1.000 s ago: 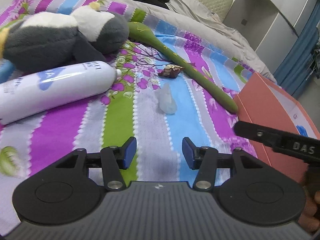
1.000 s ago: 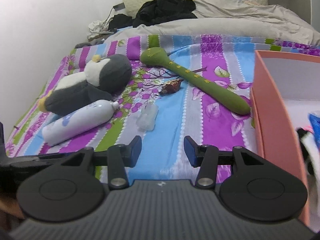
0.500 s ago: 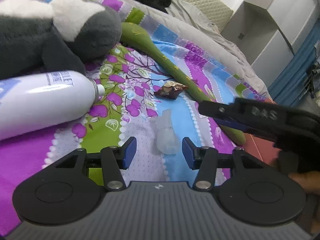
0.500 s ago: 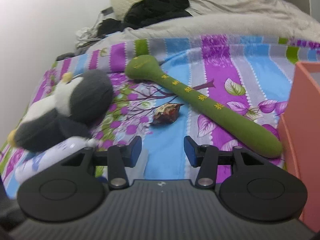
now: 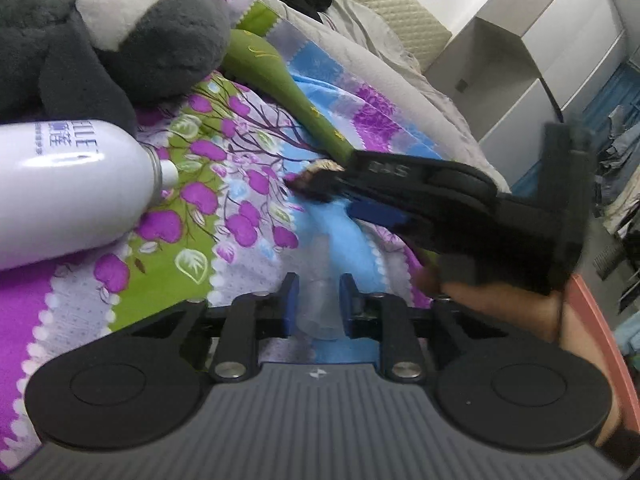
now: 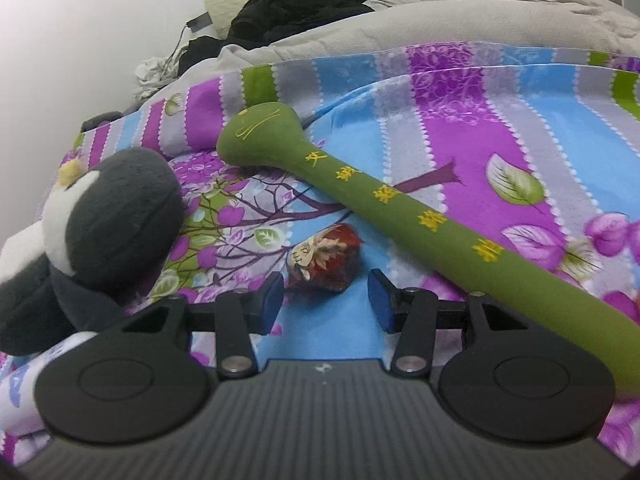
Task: Organize soft objects
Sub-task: 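Grasp the clear plastic piece with the left tool while the right tool grasps the red-brown wrapper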
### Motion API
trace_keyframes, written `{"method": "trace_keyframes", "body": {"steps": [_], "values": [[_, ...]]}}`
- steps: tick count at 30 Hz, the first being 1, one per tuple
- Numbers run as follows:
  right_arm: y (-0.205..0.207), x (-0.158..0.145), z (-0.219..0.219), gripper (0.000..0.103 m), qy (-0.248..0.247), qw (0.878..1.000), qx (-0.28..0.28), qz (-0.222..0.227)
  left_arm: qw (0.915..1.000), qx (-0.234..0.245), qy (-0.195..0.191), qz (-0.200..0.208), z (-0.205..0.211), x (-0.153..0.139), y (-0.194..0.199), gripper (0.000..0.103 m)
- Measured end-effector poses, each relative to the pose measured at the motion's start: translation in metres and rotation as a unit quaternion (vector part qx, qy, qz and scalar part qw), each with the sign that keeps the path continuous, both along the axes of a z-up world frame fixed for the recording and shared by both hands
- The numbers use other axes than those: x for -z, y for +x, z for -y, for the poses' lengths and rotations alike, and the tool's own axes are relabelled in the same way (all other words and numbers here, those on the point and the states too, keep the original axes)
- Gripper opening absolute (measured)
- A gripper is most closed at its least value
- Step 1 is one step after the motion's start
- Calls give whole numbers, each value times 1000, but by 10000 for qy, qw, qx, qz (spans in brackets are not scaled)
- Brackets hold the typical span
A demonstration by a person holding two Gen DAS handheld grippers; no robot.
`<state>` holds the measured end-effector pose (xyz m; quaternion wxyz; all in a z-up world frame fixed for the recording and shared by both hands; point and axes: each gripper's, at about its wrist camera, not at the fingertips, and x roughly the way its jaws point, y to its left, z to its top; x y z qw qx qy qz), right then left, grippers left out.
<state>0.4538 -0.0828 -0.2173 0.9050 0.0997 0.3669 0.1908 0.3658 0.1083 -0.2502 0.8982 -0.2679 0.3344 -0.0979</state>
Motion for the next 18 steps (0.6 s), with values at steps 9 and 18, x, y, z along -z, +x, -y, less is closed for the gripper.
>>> {"method": "trace_keyframes", "body": {"steps": [9,18], "values": [[10,1,-12,43,152,9999,-33,62,9998,-67,159,80,4,-2,-6,19],[0,-10,-7,32,-11,9999,71,124,9994,-185,285,39,2,-13,-18,19]]}}
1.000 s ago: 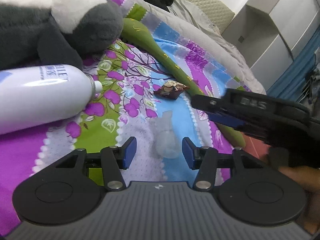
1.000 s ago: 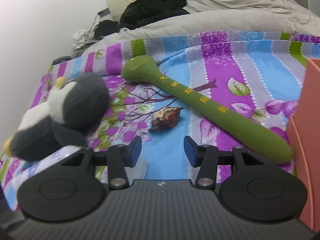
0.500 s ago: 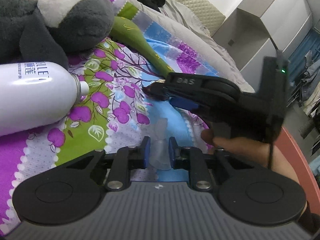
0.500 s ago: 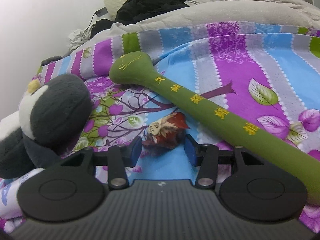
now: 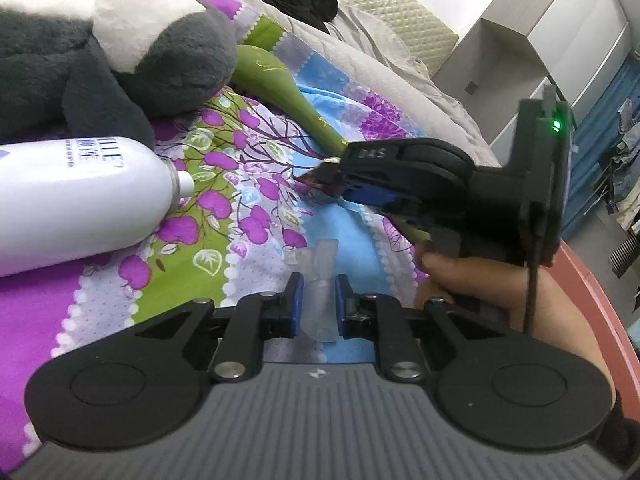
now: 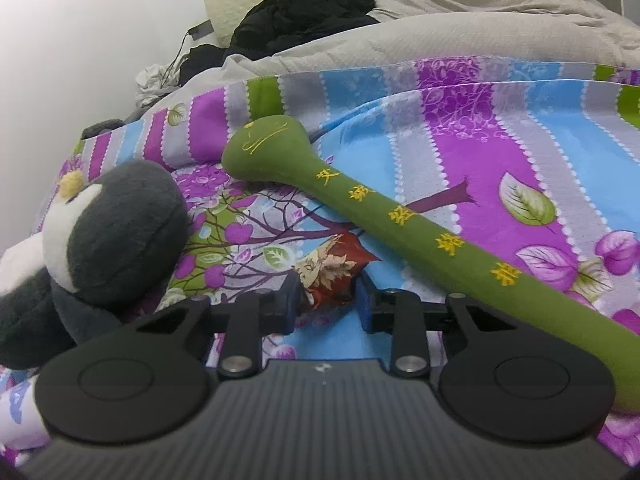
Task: Organize soft objects
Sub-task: 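Grasp the clear plastic piece with the left tool while the right tool grasps the red-brown wrapper, then carry the clear plastic piece and red-brown wrapper over the pink box with both tools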
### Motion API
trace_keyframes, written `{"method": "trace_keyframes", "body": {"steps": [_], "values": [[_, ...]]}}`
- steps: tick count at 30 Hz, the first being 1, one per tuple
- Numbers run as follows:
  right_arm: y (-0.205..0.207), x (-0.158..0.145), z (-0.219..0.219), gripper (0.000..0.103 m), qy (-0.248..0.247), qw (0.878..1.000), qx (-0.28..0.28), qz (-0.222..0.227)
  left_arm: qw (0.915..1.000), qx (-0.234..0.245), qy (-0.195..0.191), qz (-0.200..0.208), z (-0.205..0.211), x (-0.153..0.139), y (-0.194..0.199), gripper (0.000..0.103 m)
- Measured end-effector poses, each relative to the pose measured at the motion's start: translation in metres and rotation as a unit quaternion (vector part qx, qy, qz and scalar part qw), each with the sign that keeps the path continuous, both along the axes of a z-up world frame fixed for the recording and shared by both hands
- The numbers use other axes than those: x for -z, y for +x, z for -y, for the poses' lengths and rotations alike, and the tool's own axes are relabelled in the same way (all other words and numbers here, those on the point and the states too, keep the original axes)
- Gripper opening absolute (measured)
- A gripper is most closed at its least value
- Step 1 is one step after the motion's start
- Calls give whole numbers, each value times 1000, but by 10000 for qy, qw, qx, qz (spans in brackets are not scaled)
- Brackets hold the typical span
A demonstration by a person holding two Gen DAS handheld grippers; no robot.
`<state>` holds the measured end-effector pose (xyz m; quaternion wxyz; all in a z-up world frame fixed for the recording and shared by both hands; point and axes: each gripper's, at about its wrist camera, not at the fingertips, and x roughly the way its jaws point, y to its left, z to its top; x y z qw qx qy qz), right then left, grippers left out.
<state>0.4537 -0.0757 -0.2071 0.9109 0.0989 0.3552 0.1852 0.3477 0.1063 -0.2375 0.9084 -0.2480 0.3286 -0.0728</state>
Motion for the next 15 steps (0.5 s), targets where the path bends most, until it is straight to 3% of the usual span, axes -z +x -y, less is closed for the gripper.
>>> {"method": "trace_keyframes", "body": {"steps": [15], "values": [[-77,-27,29,31,-183,9998,-2,-47,9986,-280,192,-408,-4,-27,-68,19]]}}
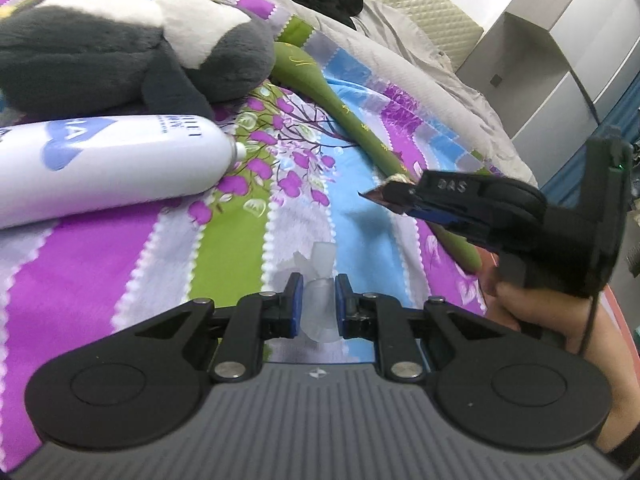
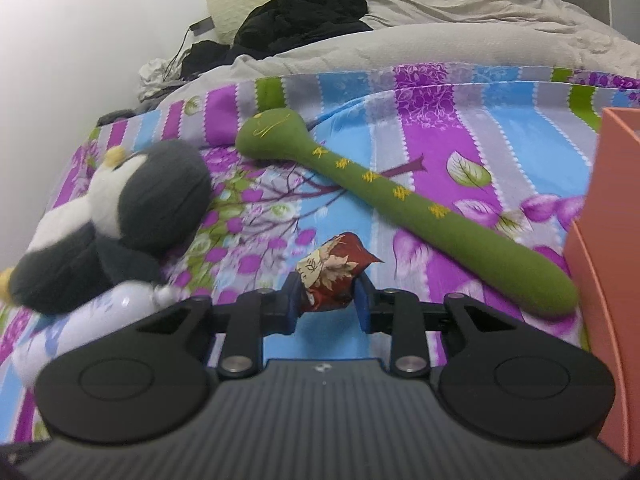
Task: Organize soft objects
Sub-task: 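Carry the clear plastic piece and red-brown wrapper over the pink box with both tools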
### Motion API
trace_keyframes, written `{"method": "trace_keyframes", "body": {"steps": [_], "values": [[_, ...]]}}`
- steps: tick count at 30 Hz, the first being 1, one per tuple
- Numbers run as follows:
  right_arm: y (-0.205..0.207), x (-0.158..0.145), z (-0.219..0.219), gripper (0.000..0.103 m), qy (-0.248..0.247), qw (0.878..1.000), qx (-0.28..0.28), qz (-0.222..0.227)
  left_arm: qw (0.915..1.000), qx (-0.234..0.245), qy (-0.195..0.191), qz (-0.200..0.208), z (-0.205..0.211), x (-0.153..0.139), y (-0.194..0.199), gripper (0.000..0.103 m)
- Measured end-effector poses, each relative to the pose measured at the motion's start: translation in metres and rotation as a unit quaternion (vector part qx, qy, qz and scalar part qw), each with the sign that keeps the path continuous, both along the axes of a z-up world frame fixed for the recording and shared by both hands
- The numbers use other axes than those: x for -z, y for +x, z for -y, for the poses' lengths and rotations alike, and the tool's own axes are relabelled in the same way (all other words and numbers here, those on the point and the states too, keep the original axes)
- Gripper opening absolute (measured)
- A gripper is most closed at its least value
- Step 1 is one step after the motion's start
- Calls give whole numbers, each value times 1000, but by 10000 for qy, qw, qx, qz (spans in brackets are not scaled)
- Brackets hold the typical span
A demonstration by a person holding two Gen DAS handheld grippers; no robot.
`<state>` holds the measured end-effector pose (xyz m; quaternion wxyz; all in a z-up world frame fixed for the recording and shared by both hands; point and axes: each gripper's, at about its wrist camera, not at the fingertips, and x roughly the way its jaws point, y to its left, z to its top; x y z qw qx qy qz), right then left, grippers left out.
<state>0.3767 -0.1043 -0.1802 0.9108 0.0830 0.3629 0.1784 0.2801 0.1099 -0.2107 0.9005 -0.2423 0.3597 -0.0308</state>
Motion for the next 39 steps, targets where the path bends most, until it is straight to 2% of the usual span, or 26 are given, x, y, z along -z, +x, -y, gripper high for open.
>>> {"method": "trace_keyframes", "body": {"steps": [5,19,26,39], "values": [[-35,-7,8,31,-87,9999,-60,-49,9994,-9,323,-117,8,-8,-19,19],[-127,-24,29,31,-388,9986,-288,-237,9987,40,444,-239,24,-22,-67,20],[-167,-38,42,31,-588,9971,-392,-288,9981,194,561,-165,36,-47,-92,19],[-215,-84,60,31,-684,9967,-429,-119,9972,287,683,-27,45,-98,-133,19]]}}
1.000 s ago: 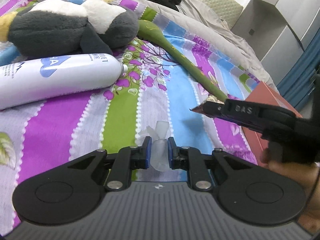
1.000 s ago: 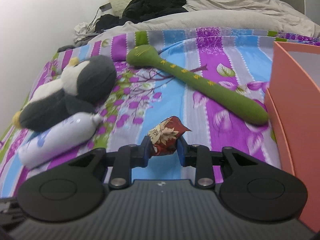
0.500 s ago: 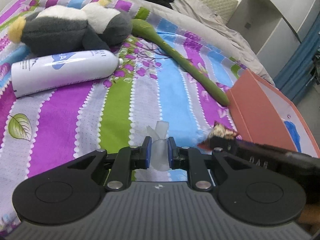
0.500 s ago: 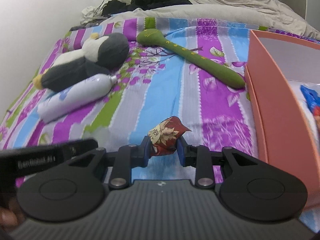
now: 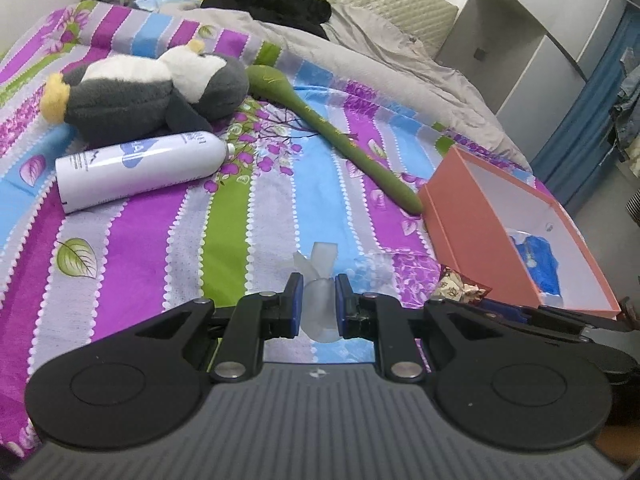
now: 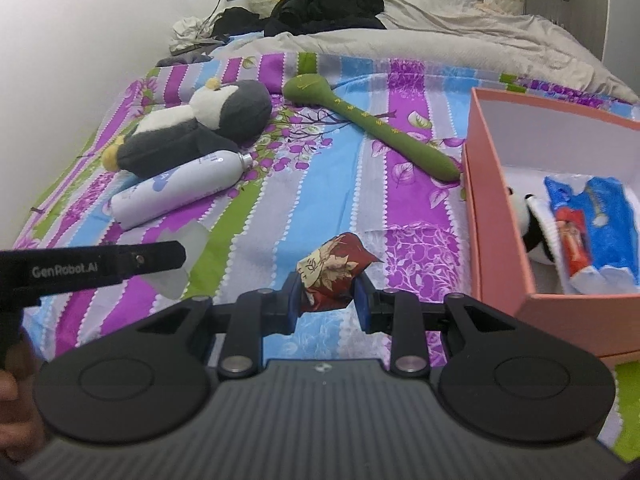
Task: Organize soft objects
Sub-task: 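Carry the clear plastic piece and red-brown wrapper over the pink box with both tools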
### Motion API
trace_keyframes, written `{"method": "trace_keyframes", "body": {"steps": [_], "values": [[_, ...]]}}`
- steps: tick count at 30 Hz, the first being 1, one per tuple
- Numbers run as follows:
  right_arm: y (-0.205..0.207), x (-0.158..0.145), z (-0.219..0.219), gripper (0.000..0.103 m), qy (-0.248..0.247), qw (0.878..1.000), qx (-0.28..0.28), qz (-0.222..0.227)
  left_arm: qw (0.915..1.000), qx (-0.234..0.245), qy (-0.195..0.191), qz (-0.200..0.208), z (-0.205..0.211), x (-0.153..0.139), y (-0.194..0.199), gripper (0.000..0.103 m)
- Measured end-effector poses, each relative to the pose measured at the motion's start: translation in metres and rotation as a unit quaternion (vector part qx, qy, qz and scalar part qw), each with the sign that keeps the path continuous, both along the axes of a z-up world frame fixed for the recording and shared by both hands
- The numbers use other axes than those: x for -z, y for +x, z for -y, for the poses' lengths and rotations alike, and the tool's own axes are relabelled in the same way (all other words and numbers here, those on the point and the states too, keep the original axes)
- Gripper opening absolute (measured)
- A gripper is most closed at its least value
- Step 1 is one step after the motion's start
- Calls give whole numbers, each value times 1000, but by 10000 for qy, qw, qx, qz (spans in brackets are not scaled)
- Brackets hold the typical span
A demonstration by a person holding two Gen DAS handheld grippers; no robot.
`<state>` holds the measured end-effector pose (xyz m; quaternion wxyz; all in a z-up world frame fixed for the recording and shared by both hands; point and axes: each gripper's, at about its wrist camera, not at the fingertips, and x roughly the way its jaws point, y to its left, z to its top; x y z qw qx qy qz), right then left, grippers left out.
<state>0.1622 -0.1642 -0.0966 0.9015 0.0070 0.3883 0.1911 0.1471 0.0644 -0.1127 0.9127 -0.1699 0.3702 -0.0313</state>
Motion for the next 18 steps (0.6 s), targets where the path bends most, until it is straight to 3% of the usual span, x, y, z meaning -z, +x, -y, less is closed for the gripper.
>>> {"method": "trace_keyframes", "body": {"steps": [18], "values": [[-14,-73,41,31,151,9974,376,594,9974,582,90,427,54,-81,5,20]]}}
